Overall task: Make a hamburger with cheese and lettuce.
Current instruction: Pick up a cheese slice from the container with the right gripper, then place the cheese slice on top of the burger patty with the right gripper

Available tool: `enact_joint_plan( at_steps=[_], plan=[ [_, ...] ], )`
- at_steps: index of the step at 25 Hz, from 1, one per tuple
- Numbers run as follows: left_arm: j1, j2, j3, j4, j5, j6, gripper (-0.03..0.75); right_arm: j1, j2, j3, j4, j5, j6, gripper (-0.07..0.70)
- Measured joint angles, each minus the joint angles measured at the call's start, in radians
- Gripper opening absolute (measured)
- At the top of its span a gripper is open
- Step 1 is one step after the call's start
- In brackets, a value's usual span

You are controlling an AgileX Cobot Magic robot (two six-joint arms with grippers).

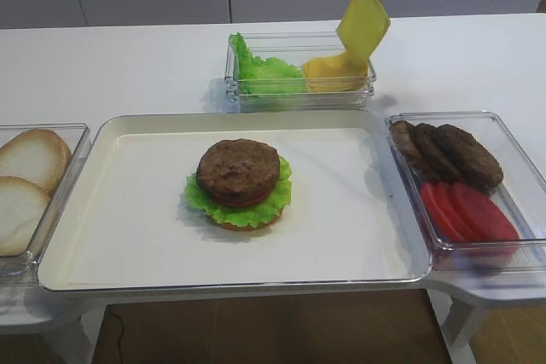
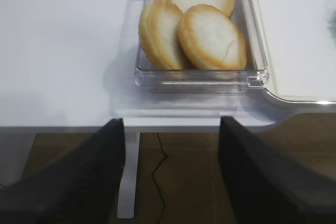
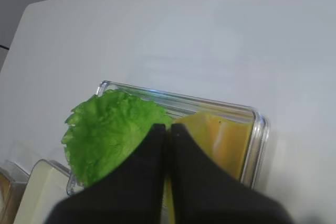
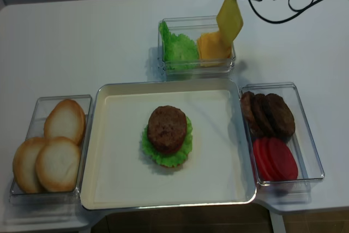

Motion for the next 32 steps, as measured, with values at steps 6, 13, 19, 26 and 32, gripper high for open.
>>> enact_joint_plan(
  at_steps=[6, 13, 19, 26, 32],
  plan=[
    [0.000, 0.000, 0.000, 0.000, 0.000, 0.000, 0.418, 0.000, -0.063, 0.000, -0.006, 0.028, 0.000, 0.029],
    [0.000, 0.000, 0.000, 0.000, 0.000, 0.000, 0.418, 0.000, -0.173, 0.045, -0.019, 0.055, 0.000, 0.029],
    [0.000, 0.000, 0.000, 0.000, 0.000, 0.000, 0.418, 0.002, -0.313, 0.177, -0.035, 0.073, 0.000, 0.029],
    [0.000, 0.000, 0.000, 0.000, 0.000, 0.000, 0.418, 0.096, -0.442, 0.314, -0.072, 0.101, 0.000, 0.029],
    [0.000, 0.000, 0.000, 0.000, 0.000, 0.000, 0.418, 0.242, -0.489, 0.395, -0.131, 0.119, 0.004, 0.029]
  ],
)
